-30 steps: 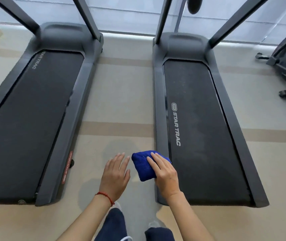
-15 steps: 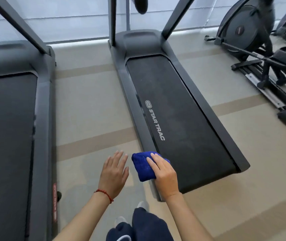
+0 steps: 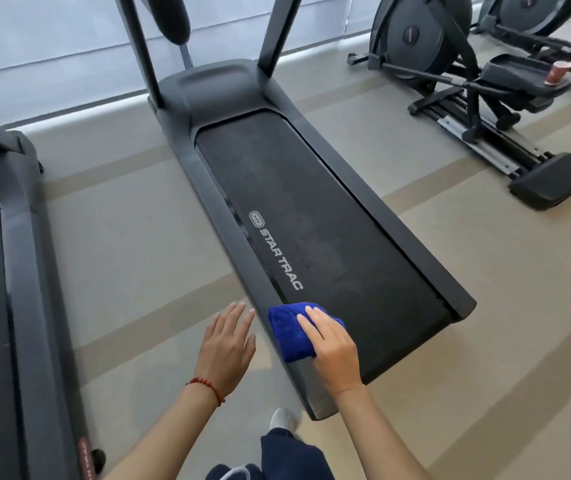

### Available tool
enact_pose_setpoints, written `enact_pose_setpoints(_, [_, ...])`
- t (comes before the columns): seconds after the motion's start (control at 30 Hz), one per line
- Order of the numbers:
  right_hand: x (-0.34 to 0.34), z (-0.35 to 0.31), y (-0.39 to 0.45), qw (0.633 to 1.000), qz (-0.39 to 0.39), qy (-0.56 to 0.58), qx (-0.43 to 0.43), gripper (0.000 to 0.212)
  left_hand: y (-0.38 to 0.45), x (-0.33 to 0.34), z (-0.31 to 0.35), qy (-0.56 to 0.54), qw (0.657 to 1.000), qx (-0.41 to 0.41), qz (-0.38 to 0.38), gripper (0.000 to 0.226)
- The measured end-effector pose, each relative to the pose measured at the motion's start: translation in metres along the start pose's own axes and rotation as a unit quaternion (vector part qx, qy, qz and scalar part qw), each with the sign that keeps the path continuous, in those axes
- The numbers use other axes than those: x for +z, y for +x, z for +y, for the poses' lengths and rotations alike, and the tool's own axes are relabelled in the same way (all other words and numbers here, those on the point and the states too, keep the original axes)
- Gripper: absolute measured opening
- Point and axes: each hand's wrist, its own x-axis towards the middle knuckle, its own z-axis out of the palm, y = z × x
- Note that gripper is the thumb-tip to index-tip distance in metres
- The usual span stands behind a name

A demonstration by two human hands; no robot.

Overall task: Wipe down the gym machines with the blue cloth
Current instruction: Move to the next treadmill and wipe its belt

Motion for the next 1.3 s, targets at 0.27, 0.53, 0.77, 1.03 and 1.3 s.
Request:
enact_pose_setpoints(0.27, [-0.001,0.033,0.003,0.996,-0.032,-0.016,0.078,0.062,0.055,0.015,0.010,-0.010,0.997,0.068,-0.042,0.052])
enact_pose_setpoints(0.53, [0.014,0.039,0.012,0.984,-0.022,-0.041,0.169,0.063,0.119,0.030,-0.002,-0.013,0.982,0.170,-0.080,0.051])
enact_pose_setpoints(0.77, [0.038,0.022,0.028,0.965,0.023,-0.093,0.245,0.055,0.174,0.036,-0.022,0.004,0.954,0.285,-0.096,0.044])
enact_pose_setpoints(1.03, [0.059,0.008,0.035,0.932,0.081,-0.153,0.318,0.038,0.206,0.049,-0.033,-0.016,0.919,0.366,-0.145,0.043])
enact_pose_setpoints(1.3, [0.065,0.026,0.020,0.915,0.096,-0.157,0.360,0.043,0.211,0.077,-0.018,-0.002,0.908,0.380,-0.176,0.041])
